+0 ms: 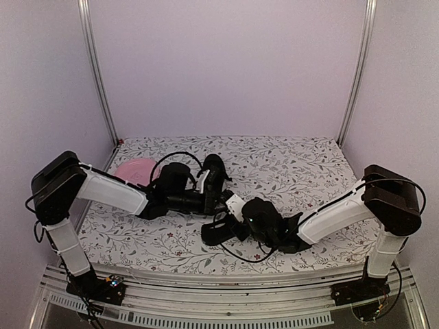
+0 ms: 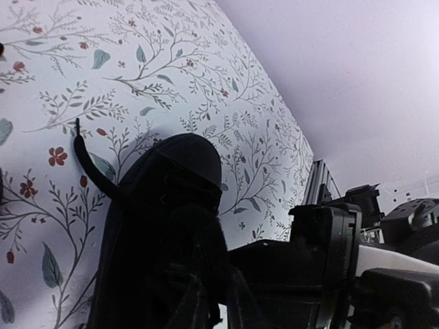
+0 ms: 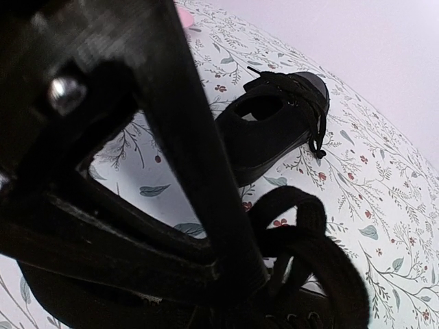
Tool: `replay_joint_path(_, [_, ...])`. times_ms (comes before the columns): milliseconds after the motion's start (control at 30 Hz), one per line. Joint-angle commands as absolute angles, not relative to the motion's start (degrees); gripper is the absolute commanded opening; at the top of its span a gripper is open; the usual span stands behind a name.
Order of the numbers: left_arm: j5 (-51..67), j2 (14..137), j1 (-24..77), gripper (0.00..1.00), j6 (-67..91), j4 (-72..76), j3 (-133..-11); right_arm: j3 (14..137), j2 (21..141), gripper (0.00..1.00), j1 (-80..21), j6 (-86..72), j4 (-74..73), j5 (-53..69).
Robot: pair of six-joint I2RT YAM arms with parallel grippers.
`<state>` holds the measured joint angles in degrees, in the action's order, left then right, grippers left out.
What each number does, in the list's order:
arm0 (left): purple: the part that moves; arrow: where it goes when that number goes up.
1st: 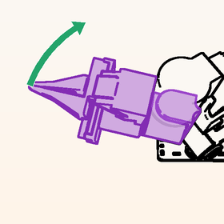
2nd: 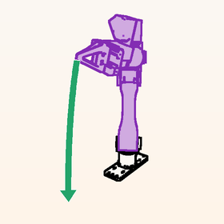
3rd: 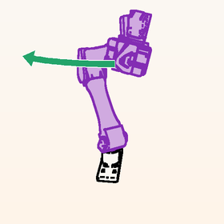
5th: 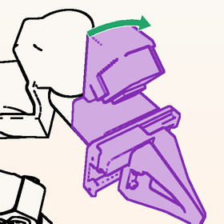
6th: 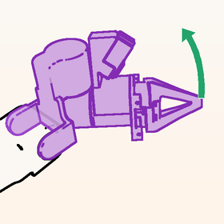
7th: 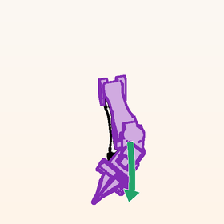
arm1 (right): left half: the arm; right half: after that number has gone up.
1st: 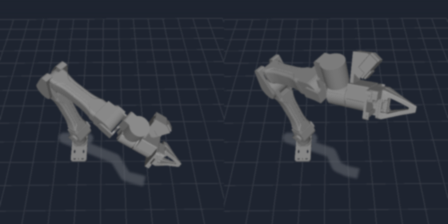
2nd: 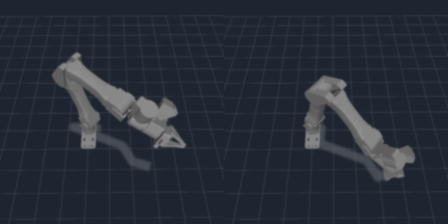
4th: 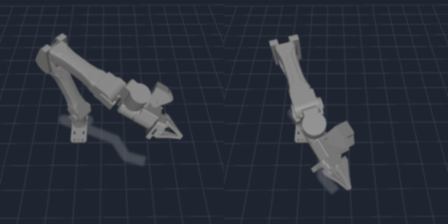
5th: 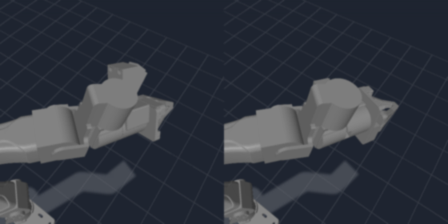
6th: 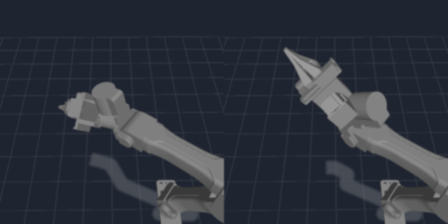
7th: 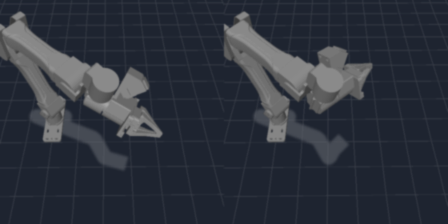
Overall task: Tie the shoes
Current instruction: Cross the shoelace over the shoelace.
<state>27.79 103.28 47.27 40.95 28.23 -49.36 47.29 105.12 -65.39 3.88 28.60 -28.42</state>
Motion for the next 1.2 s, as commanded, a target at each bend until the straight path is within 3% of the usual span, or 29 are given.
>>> replay_joint_path(0, [24.2,98.6,48.0,0.17,38.3,26.4,-47.5,47.7,104.8,0.02,-64.7,4.1,31.4,-31.6])
replay_joint_path(133, [21.7,95.5,48.0,0.37,36.7,23.9,-45.3,47.3,105.2,0.02,-64.7,3.0,30.7,-31.6])
replay_joint_path(267, [20.2,94.3,48.0,0.45,36.1,21.4,-42.7,47.1,105.2,0.02,-64.7,1.4,30.5,-31.6])
replay_joint_path(800, [30.2,95.7,51.5,0.47,43.3,34.0,-32.7,47.4,105.6,0.02,-63.5,-3.6,26.6,-28.7])
replay_joint_path(1033, [35.0,99.8,56.6,0.46,47.1,40.8,-33.6,42.7,100.4,0.02,-62.5,-3.8,27.0,-16.9])
replay_joint_path(1167, [30.3,95.6,56.2,0.46,46.3,39.8,-31.8,40.9,98.6,0.02,-61.7,-3.7,26.9,-11.7])
